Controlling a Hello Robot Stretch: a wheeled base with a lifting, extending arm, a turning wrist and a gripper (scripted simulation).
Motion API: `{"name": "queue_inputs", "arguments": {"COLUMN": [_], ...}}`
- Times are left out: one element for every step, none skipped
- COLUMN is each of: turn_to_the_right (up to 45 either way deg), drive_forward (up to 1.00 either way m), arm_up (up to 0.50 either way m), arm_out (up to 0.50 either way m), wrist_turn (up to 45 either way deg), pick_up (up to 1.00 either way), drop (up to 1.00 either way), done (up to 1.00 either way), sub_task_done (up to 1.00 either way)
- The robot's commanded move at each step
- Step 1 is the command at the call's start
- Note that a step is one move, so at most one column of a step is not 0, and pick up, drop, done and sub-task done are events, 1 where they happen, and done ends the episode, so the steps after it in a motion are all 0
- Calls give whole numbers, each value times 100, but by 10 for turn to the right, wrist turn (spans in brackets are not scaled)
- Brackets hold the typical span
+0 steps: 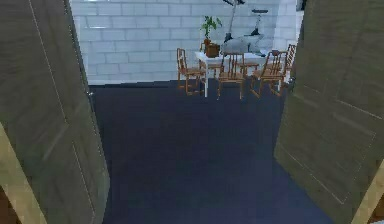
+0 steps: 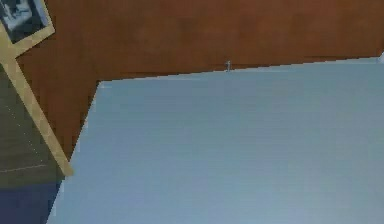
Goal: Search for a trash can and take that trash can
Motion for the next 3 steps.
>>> {"name": "queue_inputs", "arguments": {"turn_to_the_right": [0,60,0], "drive_forward": [100,0,45], "arm_up": [0,0,0], "arm_out": [0,0,0], "wrist_turn": [0,0,0], "pick_up": [0,0,0], "drop": [0,0,0], "done": [0,0,0], "sub_task_done": [0,0,0]}}
